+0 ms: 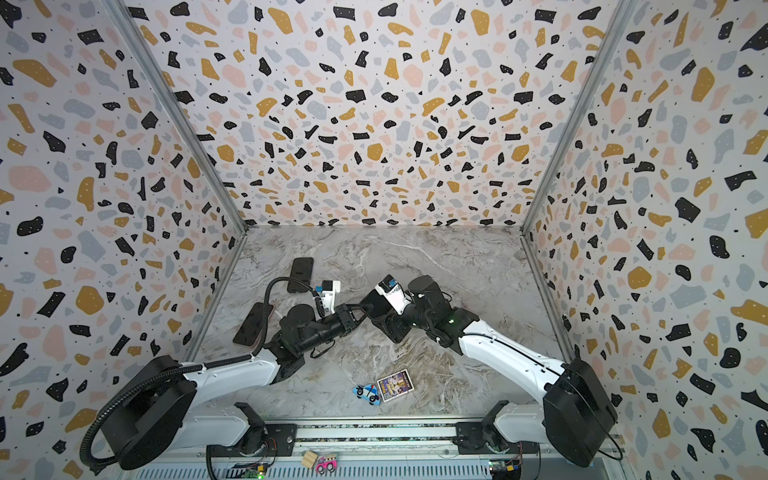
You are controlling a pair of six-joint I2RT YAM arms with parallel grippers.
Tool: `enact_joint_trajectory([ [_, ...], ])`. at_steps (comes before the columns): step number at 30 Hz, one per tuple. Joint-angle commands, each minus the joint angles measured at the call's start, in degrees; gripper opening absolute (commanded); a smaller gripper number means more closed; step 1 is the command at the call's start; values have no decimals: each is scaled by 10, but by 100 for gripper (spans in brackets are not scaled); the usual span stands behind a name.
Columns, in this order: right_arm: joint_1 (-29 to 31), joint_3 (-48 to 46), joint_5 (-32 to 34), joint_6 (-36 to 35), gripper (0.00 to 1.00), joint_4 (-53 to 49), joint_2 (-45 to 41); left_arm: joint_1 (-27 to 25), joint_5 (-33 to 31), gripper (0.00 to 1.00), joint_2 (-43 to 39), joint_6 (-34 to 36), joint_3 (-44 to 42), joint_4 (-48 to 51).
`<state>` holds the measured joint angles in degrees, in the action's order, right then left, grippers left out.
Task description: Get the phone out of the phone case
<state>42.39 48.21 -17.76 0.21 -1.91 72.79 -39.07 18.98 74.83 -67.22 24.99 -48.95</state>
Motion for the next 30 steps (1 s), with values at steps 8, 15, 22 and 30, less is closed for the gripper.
enact_joint_trajectory([
  [8, -3, -73, 18, 74, 89, 85, -137, 1, -52, 0, -109, 33, 2, -16],
  [15, -47, -137, -54, 149, 98, 133, -242, 12, -112, 0, -182, 23, -7, -8],
  [22, -89, -196, -121, 225, 99, 189, -307, 13, -145, 0, -230, -2, -27, -39],
  [30, -90, -248, -185, 311, 88, 340, -271, 13, -135, 0, -233, -48, -40, -87],
])
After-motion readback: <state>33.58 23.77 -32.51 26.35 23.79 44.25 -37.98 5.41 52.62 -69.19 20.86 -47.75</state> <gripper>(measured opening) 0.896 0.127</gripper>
